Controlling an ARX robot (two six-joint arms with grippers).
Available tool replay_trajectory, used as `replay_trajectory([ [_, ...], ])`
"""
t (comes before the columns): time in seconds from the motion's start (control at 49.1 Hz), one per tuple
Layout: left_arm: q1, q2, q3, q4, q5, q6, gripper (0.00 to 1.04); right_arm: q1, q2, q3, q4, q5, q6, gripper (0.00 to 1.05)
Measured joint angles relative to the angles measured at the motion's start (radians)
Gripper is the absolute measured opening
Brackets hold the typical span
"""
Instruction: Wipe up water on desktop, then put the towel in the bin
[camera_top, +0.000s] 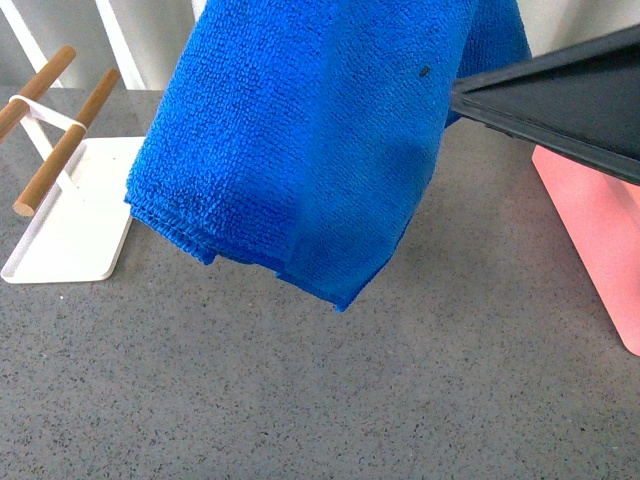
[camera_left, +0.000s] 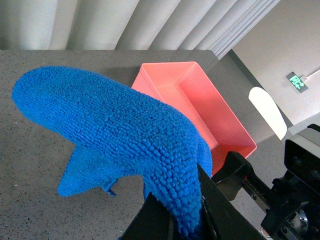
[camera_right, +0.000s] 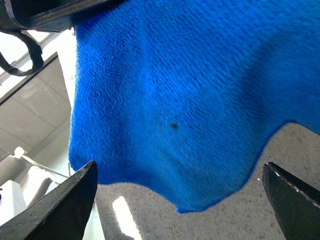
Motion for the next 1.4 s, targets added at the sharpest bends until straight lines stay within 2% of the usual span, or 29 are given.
replay_trajectory([
  [0.326,0.0,0.0,0.0,0.0,0.0,0.0,0.05,0.134,0.182,0.137,0.158,0.06,0.147,0.98],
  [0.61,0.0,0.0,0.0,0.0,0.0,0.0,0.05,0.189,0.274,0.199,0.324,0.042,0.258,0.98],
  [0.977,0.002,0.0,0.0,0.0,-0.006,0.002,0.05,0.244,0.359,0.268,0.384,0.091,0.349,0.98],
  [1.241,0.002,0.0,0.0,0.0,-0.008,0.002,0.05,0.257,0.393,0.277,0.466,0.113,0.419,0.54],
  [1.404,0.002,0.0,0.0,0.0,-0.008,0.003,0.05,0.254,0.396,0.277,0.466,0.12,0.425,0.22],
])
